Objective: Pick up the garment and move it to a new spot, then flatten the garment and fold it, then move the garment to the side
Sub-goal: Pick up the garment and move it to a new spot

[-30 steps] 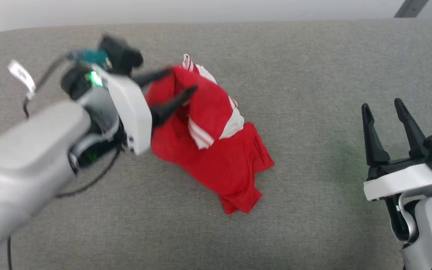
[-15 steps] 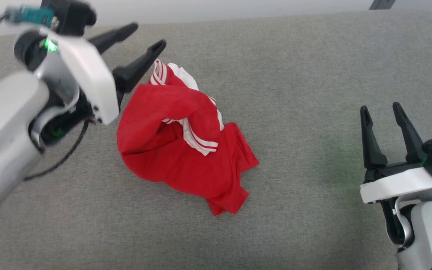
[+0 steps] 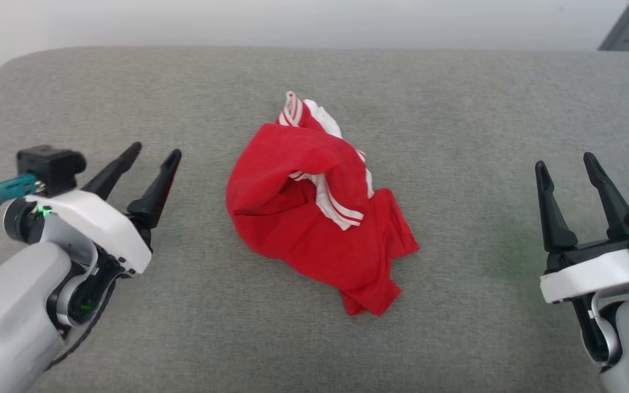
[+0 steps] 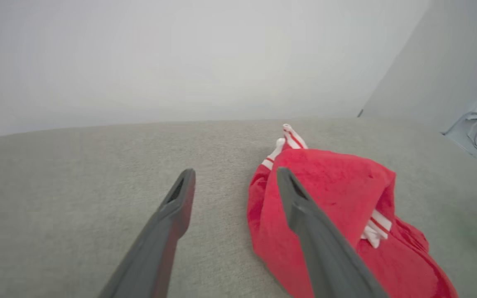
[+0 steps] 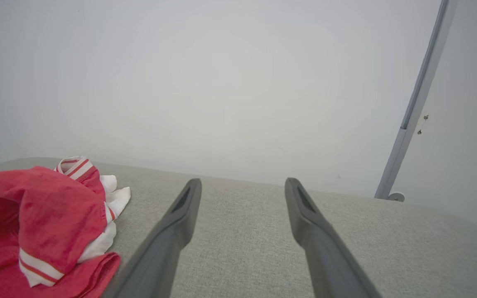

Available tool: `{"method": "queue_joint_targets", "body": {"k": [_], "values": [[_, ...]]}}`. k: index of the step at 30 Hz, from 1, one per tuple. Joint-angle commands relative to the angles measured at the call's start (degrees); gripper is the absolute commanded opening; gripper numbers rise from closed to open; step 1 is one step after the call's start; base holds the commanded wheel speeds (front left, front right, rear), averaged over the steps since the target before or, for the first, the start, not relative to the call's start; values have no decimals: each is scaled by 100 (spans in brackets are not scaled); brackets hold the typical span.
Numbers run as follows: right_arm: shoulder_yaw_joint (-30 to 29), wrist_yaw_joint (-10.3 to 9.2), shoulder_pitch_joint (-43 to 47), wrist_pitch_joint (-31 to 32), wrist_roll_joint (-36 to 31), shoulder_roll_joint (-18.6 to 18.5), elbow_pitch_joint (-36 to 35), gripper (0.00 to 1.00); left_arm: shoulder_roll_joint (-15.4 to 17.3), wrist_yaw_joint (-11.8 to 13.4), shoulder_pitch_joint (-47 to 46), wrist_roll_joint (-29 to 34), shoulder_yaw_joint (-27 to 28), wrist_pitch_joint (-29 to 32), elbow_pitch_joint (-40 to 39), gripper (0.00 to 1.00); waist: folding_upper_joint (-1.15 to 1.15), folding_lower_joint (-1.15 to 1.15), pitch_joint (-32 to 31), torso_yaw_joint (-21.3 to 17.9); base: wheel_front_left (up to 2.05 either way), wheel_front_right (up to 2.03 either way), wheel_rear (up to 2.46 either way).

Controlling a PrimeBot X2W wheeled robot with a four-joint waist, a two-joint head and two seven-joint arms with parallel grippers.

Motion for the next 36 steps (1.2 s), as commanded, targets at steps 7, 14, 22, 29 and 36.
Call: {"method": "queue_joint_targets", "body": {"k": [7,14,22,29,36], "values": [[-37,1,157,168,26,-210,-103,100,-602,-109,1675,981,1925,-33,-131,100,0,0,-156,258,0,0,0],[-141,1,352,344,34,-359,-347,100,-1269,-122,3042,2461,3425,-33,-371,100,0,0,-263,382,0,0,0],[-331,1,722,492,1,-358,-668,100,-1980,-331,3971,3544,4570,-35,-852,100,0,0,-399,370,0,0,0],[-540,1,1020,571,-14,-238,-968,100,-2542,-646,4501,4557,5392,-35,-1423,100,0,0,-475,295,0,0,0],[-599,1,1189,596,-35,-89,-1053,100,-2976,-856,4699,5019,5718,-35,-1491,100,0,0,-476,244,0,0,0]]}}
